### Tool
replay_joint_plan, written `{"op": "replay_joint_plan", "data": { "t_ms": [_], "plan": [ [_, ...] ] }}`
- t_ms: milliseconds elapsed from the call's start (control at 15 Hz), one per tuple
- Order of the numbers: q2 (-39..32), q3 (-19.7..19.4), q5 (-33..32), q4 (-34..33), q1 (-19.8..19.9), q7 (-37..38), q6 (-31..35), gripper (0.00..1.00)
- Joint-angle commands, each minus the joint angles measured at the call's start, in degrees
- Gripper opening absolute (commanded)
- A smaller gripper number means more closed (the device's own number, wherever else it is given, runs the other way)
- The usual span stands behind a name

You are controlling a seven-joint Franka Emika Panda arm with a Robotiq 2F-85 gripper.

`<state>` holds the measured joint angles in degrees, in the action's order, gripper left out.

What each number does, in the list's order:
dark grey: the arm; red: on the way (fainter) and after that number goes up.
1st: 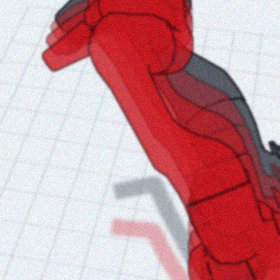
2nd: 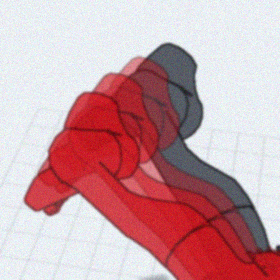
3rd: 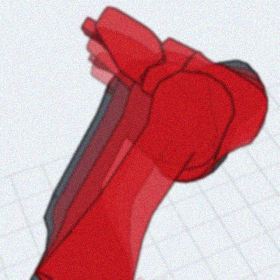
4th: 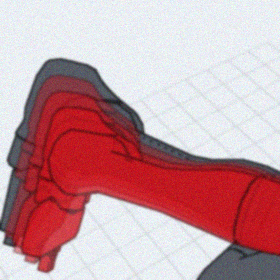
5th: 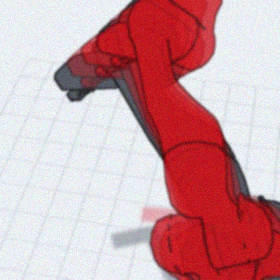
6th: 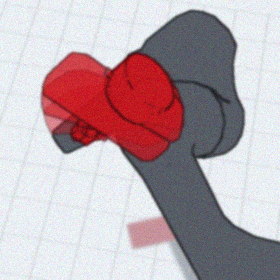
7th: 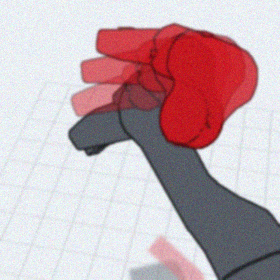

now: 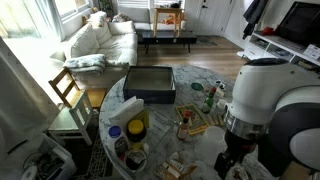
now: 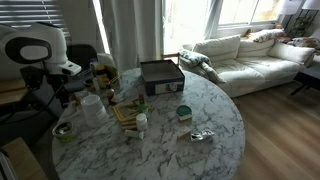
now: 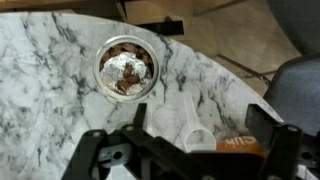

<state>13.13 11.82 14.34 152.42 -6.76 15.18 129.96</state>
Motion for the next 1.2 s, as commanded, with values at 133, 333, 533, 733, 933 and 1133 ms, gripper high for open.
{"op": "replay_joint_plan", "data": {
  "t_ms": [133,333,533,733,933,1133],
  "plan": [
    [-5.26,-0.23,-1.09,5.93,0.19,5.38,23.32,1.00],
    [-10.15,-0.21,-3.64,5.54,1.02,10.73,30.98,1.00],
    [-13.53,-0.88,-4.80,5.48,0.73,14.47,35.75,1.00],
    [-16.01,-1.84,-4.56,5.43,0.06,15.44,38.49,0.68],
    [-17.57,-2.20,-2.40,5.36,-0.68,13.95,39.95,0.51],
    [-18.38,-1.53,0.49,5.11,-1.19,12.40,41.31,0.68]
  ]
}}
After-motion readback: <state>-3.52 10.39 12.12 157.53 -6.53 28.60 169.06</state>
